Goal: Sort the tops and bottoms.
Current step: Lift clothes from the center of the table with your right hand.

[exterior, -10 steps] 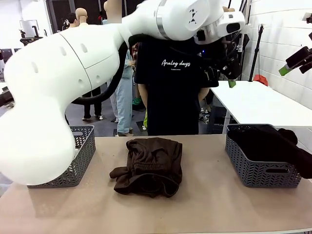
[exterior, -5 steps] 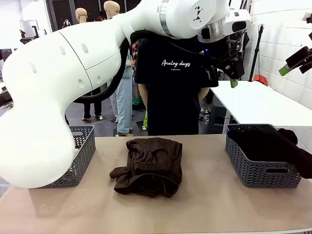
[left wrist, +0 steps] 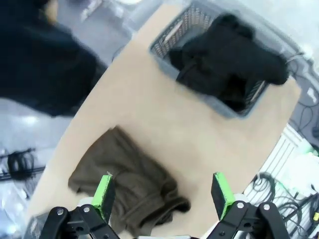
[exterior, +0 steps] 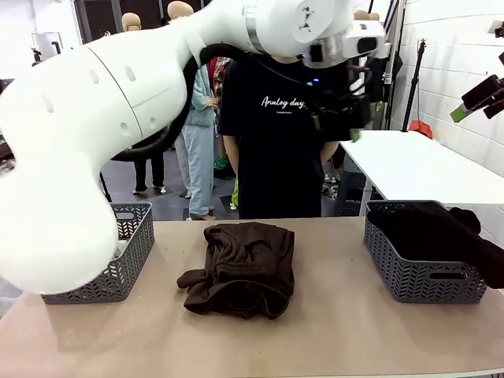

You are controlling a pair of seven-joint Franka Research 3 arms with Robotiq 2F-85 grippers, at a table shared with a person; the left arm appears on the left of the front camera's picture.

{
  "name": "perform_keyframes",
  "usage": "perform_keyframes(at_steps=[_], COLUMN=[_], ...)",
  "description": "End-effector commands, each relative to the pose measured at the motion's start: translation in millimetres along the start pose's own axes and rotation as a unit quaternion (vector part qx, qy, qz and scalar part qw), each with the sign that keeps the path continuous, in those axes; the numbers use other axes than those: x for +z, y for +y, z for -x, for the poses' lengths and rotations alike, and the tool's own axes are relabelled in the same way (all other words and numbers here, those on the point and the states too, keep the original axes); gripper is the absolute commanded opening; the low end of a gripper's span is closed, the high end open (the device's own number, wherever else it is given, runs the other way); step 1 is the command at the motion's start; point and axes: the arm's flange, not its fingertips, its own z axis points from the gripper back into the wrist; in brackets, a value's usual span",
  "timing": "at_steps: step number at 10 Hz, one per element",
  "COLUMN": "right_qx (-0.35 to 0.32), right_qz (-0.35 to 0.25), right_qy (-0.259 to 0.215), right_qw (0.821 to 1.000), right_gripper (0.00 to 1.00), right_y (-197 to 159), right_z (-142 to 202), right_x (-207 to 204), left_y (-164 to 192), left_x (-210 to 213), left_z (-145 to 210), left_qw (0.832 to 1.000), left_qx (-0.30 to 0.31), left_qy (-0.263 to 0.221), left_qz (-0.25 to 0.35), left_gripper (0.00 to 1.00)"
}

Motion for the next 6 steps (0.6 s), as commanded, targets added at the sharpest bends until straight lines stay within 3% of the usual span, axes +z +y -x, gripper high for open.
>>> perform_keyframes(at_steps=[1,2,3,4,6], right_qx=[0.003,0.003,0.003,0.003,0.003], right_qz=[-0.001,-0.001,-0.001,-0.001,-0.001], right_qy=[-0.002,-0.002,-0.002,-0.002,-0.002], right_qw=[1.000,1.000,1.000,1.000,1.000], right_gripper=[1.00,1.00,1.00,1.00,1.00], right_y=[0,0,0,0,0], right_z=[-1,-1,-1,-1,-1], right_x=[-1,-1,-1,-1,-1], left_y=[26,44,47,47,55], left_x=[16,16,5,-8,-29], left_z=[151,189,226,269,330], left_qw=[0.995,0.988,0.992,0.986,0.980], left_qx=[0.062,0.121,0.085,0.087,0.113], left_qy=[0.051,0.040,0.081,0.140,0.164], left_qz=[-0.059,-0.086,-0.039,-0.018,-0.030], left_gripper=[1.00,1.00,1.00,1.00,1.00])
